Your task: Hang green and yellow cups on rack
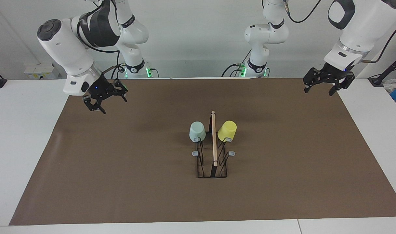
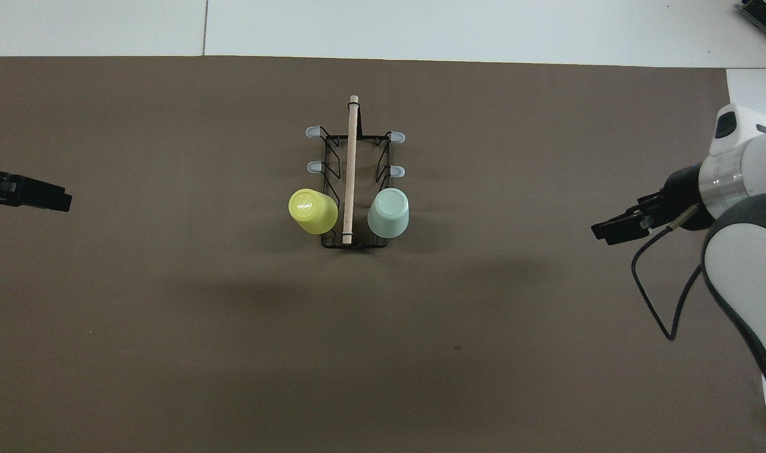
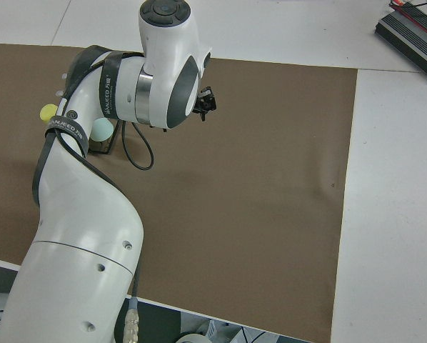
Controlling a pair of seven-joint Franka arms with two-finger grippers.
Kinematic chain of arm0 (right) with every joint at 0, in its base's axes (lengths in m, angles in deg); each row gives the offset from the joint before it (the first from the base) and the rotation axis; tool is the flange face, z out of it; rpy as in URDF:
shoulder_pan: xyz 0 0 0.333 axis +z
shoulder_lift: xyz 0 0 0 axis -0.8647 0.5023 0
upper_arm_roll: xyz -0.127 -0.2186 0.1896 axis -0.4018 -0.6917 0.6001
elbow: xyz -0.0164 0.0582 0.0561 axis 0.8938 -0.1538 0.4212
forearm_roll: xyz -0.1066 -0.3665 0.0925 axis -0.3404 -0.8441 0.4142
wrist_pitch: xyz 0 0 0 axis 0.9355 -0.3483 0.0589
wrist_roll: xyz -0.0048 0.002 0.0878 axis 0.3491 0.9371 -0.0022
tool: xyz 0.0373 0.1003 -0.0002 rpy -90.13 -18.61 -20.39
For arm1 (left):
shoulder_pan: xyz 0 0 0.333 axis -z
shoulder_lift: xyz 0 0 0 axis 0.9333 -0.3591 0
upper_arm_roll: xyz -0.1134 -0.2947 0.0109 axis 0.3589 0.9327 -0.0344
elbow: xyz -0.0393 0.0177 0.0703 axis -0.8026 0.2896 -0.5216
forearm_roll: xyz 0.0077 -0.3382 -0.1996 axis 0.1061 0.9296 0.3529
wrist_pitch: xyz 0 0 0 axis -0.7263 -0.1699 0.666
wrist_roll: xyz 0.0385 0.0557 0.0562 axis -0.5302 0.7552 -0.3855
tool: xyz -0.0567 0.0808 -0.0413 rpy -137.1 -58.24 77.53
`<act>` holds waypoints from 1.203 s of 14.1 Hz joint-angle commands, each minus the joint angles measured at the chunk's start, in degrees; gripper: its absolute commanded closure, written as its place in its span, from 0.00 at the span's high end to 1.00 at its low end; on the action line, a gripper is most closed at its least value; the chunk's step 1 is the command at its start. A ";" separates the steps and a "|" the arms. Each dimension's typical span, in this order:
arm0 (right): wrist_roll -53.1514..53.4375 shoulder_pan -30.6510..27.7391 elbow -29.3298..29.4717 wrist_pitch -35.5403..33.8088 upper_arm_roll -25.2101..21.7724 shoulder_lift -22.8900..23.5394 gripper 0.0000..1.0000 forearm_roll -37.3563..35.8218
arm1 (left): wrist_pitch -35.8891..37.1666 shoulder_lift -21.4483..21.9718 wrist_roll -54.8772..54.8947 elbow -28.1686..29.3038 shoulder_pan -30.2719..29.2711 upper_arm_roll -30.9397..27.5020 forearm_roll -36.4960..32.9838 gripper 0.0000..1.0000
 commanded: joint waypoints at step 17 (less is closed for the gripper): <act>23.78 -0.61 10.42 -4.28 0.24 2.20 1.00 -8.93 | 0.99 0.33 0.04 -0.18 0.63 -0.43 0.53 1.00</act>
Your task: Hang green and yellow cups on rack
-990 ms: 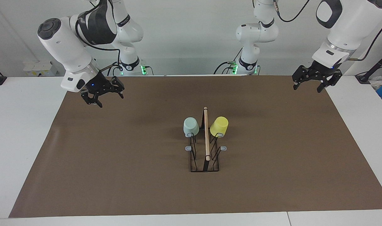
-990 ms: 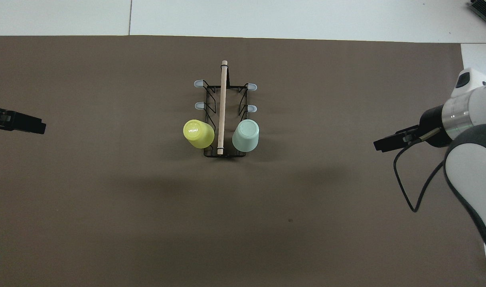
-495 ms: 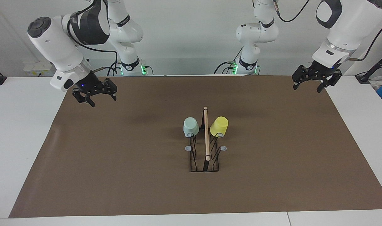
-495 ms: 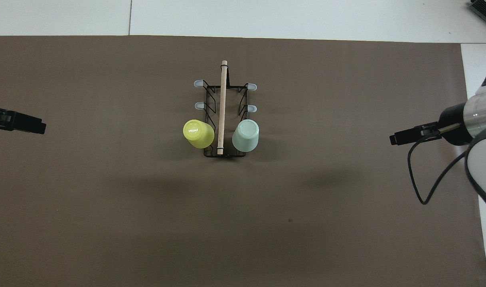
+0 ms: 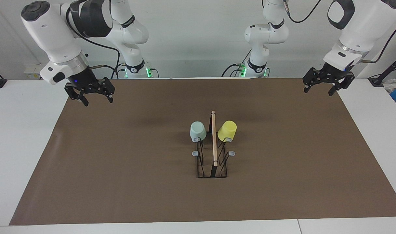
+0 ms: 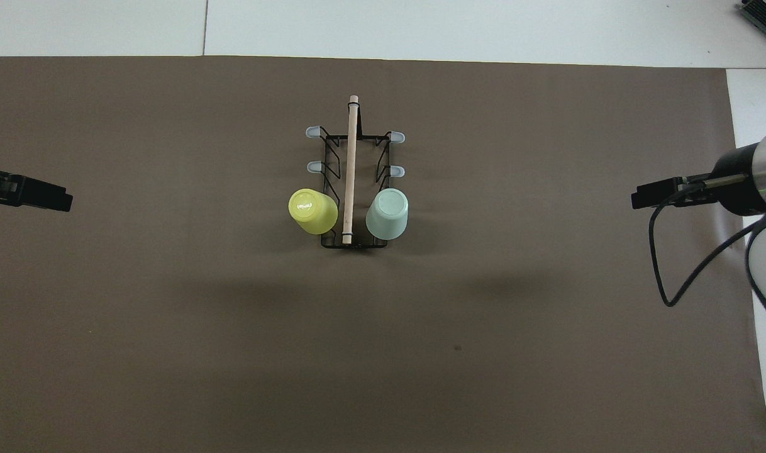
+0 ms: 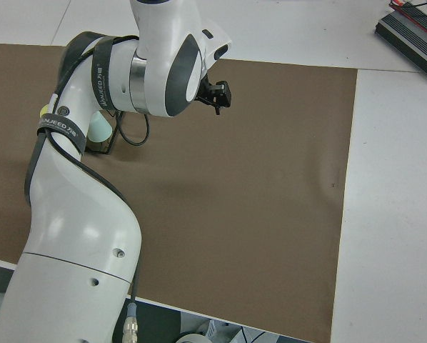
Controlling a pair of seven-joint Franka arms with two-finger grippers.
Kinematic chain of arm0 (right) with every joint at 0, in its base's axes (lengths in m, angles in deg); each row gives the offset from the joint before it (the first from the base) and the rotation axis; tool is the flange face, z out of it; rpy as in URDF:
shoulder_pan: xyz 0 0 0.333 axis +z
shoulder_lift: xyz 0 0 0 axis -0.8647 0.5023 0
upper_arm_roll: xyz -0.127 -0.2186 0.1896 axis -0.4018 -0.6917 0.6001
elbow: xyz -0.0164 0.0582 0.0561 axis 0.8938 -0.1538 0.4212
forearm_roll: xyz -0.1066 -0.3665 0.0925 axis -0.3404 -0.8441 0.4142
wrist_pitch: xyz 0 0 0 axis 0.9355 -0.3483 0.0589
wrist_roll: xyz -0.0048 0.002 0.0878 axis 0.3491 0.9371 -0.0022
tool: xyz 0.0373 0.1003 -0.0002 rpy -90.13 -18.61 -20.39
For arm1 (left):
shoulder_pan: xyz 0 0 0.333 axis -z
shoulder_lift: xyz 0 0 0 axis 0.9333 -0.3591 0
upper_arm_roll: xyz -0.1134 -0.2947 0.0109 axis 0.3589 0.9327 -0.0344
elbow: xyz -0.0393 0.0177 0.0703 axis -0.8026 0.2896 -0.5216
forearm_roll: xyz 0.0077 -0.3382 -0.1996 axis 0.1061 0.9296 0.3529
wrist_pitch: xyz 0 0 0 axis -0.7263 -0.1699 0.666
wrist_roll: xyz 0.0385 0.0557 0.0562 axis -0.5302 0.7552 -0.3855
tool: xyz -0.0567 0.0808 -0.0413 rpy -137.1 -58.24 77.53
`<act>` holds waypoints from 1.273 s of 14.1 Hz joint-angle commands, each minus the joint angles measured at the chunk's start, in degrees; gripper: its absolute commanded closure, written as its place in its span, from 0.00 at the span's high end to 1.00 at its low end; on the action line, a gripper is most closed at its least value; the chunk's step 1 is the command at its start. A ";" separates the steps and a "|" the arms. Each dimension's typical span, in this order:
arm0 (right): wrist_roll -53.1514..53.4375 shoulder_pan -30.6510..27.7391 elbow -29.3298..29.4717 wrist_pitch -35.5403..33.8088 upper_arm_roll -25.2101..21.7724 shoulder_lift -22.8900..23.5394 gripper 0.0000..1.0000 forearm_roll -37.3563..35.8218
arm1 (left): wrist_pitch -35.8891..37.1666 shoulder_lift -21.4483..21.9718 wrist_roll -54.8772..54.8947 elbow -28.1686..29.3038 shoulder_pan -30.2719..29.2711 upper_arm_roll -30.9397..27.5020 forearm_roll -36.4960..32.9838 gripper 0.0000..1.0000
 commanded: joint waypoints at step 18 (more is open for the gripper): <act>6.63 2.13 14.62 -11.08 -0.96 7.31 1.00 -2.76 | 0.82 0.24 0.04 -0.18 0.51 -0.39 0.53 1.00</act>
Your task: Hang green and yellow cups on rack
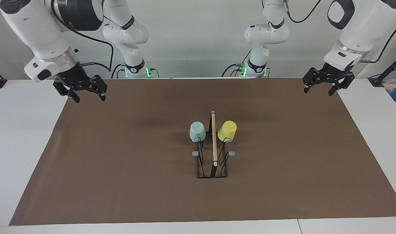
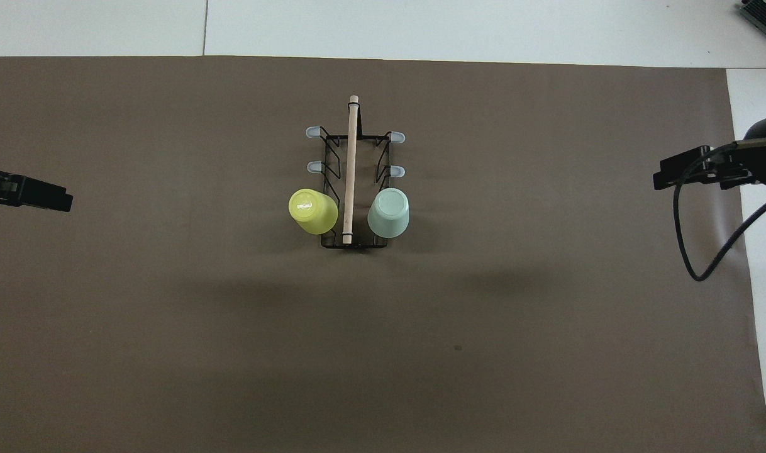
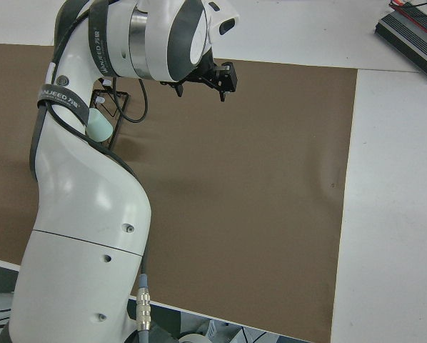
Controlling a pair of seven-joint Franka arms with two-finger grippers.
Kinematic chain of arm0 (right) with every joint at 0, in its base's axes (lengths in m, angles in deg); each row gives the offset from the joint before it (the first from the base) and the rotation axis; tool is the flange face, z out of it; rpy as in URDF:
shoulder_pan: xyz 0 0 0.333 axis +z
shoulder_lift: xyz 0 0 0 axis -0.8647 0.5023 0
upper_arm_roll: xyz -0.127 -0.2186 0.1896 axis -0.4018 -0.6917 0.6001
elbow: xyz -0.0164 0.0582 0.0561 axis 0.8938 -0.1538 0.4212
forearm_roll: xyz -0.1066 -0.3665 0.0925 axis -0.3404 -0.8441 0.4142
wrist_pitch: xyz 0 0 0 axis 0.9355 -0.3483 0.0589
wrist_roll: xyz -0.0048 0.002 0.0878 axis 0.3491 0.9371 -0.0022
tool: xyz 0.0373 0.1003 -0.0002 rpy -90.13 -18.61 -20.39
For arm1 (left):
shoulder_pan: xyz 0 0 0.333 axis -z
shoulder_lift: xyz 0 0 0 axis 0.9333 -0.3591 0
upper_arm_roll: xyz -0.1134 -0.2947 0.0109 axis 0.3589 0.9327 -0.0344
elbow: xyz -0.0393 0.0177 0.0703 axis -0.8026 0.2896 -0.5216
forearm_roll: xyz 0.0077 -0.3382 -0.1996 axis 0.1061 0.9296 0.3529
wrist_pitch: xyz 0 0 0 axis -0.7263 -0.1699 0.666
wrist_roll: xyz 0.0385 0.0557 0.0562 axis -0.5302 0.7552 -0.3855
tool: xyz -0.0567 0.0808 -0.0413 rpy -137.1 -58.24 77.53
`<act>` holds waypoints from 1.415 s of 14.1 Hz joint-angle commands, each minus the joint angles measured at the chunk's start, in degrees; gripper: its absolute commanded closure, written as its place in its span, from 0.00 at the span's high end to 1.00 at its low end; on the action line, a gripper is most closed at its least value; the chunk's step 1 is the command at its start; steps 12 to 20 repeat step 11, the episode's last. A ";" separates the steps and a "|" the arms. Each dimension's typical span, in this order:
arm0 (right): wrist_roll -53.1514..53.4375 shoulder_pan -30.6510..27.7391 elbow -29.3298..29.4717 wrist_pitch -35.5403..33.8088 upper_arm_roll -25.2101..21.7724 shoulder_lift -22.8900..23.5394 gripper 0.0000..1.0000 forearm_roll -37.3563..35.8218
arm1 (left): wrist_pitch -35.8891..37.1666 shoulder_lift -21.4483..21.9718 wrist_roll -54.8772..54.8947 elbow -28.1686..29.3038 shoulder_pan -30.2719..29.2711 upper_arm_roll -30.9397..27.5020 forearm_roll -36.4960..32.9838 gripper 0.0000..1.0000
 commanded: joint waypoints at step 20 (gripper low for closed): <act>3.84 7.00 1.55 -0.61 -7.11 0.80 1.00 -1.32 | 0.73 0.15 -0.23 -0.27 0.34 -0.30 0.00 1.00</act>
